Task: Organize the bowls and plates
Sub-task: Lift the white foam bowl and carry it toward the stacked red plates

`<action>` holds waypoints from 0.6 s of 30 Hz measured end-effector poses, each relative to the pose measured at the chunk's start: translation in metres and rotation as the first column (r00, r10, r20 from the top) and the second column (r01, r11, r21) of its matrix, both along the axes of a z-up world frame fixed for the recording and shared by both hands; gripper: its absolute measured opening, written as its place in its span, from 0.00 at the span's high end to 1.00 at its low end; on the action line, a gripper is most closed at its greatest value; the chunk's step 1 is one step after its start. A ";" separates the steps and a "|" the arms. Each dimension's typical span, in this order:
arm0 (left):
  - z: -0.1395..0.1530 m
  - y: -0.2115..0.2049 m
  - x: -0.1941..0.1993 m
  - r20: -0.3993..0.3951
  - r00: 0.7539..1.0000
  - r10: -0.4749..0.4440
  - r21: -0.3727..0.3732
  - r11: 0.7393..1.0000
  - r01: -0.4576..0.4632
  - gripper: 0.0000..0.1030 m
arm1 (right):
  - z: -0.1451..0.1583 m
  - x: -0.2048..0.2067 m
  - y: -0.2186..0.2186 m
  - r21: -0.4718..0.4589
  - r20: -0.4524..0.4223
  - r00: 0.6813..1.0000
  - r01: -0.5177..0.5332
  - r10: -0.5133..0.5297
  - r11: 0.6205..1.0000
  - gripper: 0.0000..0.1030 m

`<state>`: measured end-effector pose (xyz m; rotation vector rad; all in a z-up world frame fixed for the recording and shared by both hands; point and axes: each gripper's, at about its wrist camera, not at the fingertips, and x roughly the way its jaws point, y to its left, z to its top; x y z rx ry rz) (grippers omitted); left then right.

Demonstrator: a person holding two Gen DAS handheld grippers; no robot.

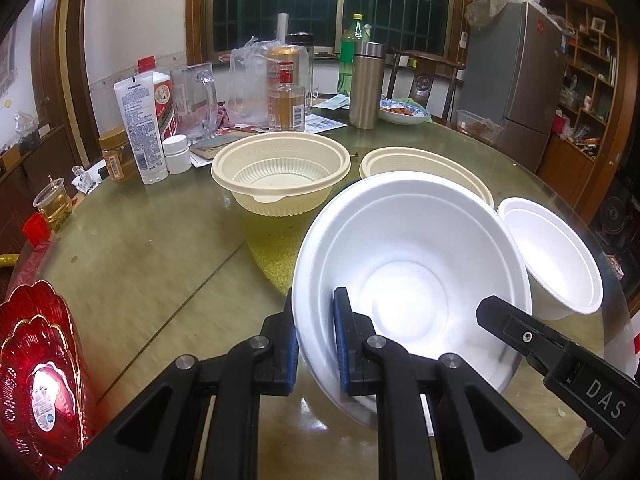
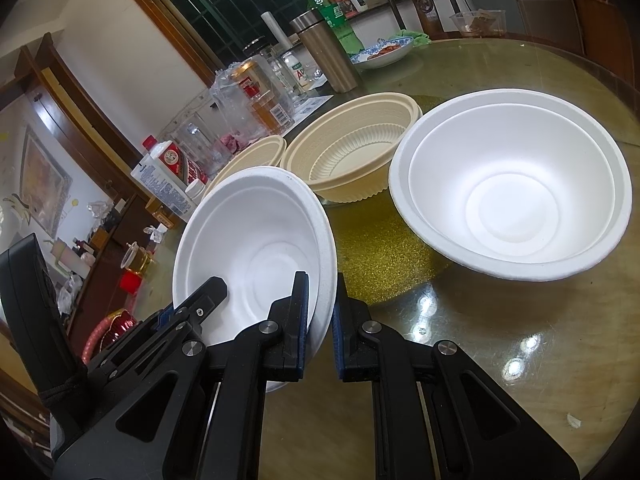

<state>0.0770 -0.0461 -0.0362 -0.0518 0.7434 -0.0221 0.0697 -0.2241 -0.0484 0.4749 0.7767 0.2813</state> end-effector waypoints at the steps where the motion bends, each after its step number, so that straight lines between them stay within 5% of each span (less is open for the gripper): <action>1: 0.000 0.001 0.001 0.000 1.000 0.000 -0.001 1.000 0.000 0.87 | 0.000 -0.001 0.000 0.000 -0.001 1.000 0.000 0.000 1.000 0.90; 9: 0.003 0.000 -0.001 0.007 1.000 0.004 -0.002 1.000 -0.004 0.86 | 0.004 0.001 0.002 -0.006 0.006 1.000 -0.002 0.002 1.000 0.90; 18: 0.038 0.018 -0.032 0.078 0.996 0.051 0.020 0.998 -0.053 0.87 | 0.037 -0.016 0.014 0.014 0.066 0.997 -0.036 0.035 0.999 0.90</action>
